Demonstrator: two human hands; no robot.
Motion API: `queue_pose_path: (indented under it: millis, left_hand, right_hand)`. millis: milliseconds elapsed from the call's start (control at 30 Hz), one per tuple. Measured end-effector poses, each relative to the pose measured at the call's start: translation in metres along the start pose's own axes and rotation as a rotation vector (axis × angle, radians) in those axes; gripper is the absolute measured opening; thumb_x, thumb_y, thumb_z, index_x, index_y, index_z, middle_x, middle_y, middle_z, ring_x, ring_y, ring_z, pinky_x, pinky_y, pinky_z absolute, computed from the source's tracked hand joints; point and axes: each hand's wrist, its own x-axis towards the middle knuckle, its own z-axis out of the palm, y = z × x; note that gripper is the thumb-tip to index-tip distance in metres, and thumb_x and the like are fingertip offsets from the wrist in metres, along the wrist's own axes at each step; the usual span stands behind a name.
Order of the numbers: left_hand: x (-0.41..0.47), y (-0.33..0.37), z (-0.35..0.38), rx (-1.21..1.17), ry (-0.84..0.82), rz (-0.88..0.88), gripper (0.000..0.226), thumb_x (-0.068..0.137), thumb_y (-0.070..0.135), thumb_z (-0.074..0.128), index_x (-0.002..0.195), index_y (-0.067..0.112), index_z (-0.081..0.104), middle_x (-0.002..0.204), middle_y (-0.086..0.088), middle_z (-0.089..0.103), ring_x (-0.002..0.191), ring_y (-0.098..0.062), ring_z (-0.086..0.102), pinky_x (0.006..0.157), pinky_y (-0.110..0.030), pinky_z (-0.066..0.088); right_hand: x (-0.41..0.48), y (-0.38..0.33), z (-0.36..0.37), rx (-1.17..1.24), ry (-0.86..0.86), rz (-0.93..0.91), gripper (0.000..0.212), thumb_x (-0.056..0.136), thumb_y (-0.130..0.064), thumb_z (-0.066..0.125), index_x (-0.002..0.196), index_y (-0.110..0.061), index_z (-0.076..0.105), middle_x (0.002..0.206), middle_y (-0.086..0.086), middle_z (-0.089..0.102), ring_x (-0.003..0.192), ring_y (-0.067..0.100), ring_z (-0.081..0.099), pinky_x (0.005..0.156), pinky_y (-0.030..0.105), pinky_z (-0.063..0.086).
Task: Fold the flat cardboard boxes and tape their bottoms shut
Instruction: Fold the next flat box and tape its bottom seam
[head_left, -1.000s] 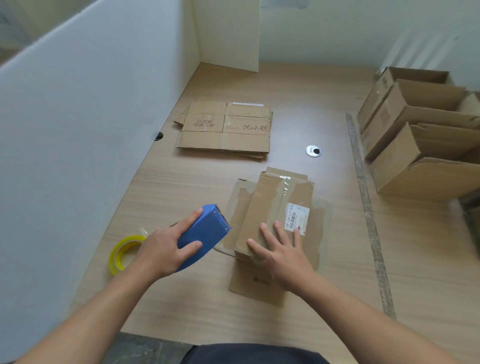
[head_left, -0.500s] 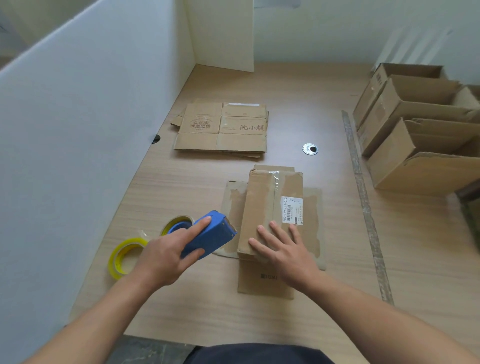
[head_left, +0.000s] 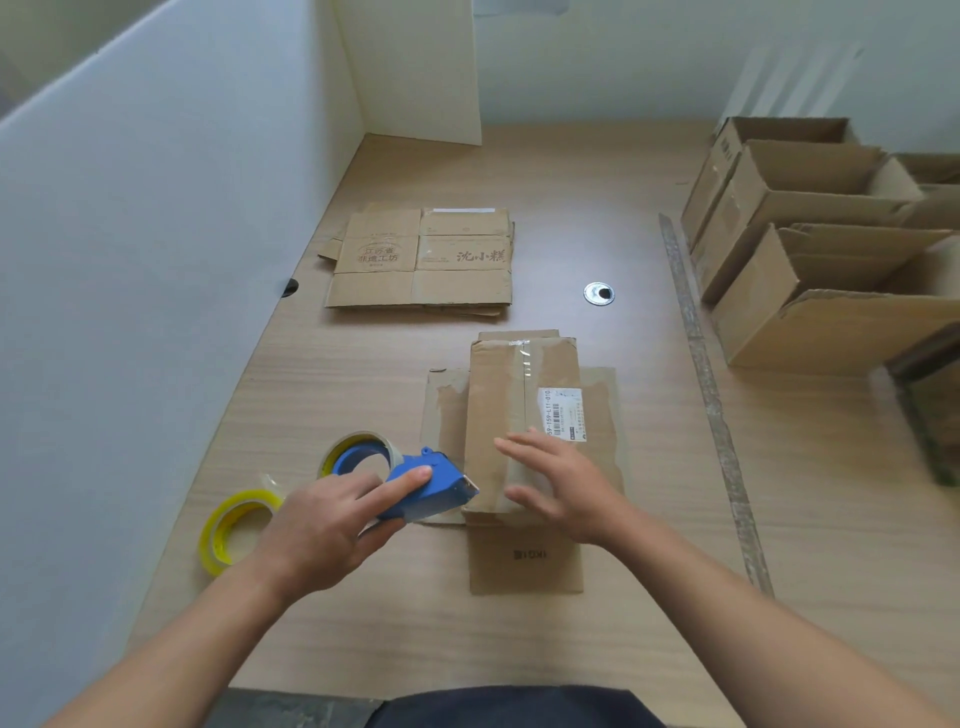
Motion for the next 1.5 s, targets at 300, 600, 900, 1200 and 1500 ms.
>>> queue_pose_path:
  millis: [300,600,900,1200,1500]
  left_hand:
    - [0.015,0.006,-0.004,0.0,-0.042,0.101,0.051,0.095,0.038,0.052,0.145,0.031,0.041,0.078,0.006,0.057,0.059,-0.016,0.051,0.046,-0.027,0.04]
    - [0.023,0.014,-0.002,-0.065,-0.115,0.115,0.054,0.097,0.043,0.048,0.149,0.034,0.034,0.084,0.006,0.062,0.065,-0.016,0.057,0.051,-0.028,0.048]
    - [0.038,0.025,-0.008,-0.147,-0.21,0.104,0.063,0.089,0.041,0.055,0.149,0.033,0.038,0.082,0.012,0.057,0.066,-0.008,0.05,0.054,-0.017,0.035]
    - [0.047,0.022,-0.007,-0.329,-0.393,0.001,0.07,0.089,0.054,0.051,0.142,0.071,0.008,0.121,0.039,0.051,0.092,0.0,0.055,0.078,-0.006,0.036]
    - [0.064,0.019,-0.009,-0.409,-0.618,-0.078,0.065,0.084,0.062,0.048,0.138,0.075,0.014,0.113,0.019,0.063,0.087,-0.002,0.057,0.078,-0.018,0.047]
  right_hand:
    - [-0.001,-0.023,-0.004,0.318,0.097,0.019,0.034,0.094,-0.029,0.067,0.128,-0.029,0.065,0.131,-0.014,0.059,0.122,-0.003,0.05,0.1,0.018,0.04]
    - [-0.009,-0.022,0.0,0.419,0.211,0.087,0.008,0.096,-0.02,0.063,0.091,-0.023,0.069,0.117,-0.013,0.064,0.113,0.004,0.057,0.094,0.036,0.051]
    - [-0.023,-0.017,-0.006,0.57,0.207,0.166,0.015,0.095,-0.019,0.064,0.081,-0.023,0.063,0.113,-0.011,0.061,0.104,0.008,0.06,0.087,0.029,0.052]
    - [-0.041,-0.008,-0.013,0.55,0.234,0.269,0.016,0.09,-0.019,0.072,0.075,-0.022,0.068,0.113,-0.008,0.05,0.092,0.032,0.062,0.086,0.034,0.05]
    - [-0.052,-0.007,-0.01,0.517,0.304,0.298,0.023,0.091,-0.015,0.071,0.069,-0.024,0.066,0.108,-0.003,0.048,0.098,0.008,0.056,0.084,0.019,0.048]
